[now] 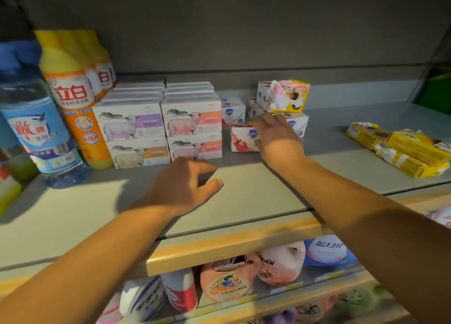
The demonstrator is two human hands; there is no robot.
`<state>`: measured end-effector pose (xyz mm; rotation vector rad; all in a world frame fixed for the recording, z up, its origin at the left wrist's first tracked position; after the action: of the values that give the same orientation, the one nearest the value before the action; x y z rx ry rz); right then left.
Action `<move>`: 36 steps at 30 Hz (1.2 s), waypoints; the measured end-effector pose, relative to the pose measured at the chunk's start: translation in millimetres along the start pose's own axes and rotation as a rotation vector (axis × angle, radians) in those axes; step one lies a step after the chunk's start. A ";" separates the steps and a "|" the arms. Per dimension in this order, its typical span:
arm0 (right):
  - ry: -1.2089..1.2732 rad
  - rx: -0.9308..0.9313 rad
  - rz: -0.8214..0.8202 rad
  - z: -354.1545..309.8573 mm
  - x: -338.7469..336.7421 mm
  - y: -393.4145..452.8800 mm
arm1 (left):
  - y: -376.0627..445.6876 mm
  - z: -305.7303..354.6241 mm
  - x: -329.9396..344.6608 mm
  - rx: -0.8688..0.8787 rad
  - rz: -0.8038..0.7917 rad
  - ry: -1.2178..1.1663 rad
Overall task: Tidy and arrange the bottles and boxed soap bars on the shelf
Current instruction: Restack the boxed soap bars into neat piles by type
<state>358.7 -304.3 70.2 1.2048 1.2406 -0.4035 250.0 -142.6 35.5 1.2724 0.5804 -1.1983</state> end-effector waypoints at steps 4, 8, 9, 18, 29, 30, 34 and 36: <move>0.012 -0.030 0.020 1.7 19.4 36.6 | 2.6 0.6 -0.7 0.010 0.009 -0.022; 0.010 -0.102 0.069 -1.3 33.3 61.8 | 3.6 2.4 -3.9 -0.002 0.035 -0.039; 0.017 -0.108 0.075 -2.3 36.9 68.7 | 4.2 2.6 -4.3 -0.002 0.033 -0.046; 0.092 -0.092 0.116 -3.4 57.6 99.0 | 7.1 2.5 -4.4 0.002 0.045 -0.017; 0.223 -0.205 0.274 -14.7 -3.4 66.5 | 6.1 3.9 -4.1 -0.008 -0.010 -0.078; 0.253 -0.216 0.339 -11.9 -18.8 61.3 | 5.7 3.9 -4.3 -0.006 -0.006 -0.082; 0.226 -0.130 0.434 20.8 -60.1 59.4 | 4.9 4.1 -4.4 0.000 0.000 -0.064; 0.187 -0.032 0.383 45.6 -68.4 67.5 | 5.0 4.0 -4.6 0.004 0.001 -0.073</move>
<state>410.9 -341.2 155.2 1.4409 1.1345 0.0119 251.8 -145.3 42.6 1.2267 0.5246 -1.2400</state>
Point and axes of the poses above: each hand's wrist, its own y-axis towards the middle knuckle, its own x-axis out of the palm, z = x × y, the point moved 9 cm from there along y, towards the middle knuckle, and after that the axes turned 7 degrees about y, right-handed, at the moved point
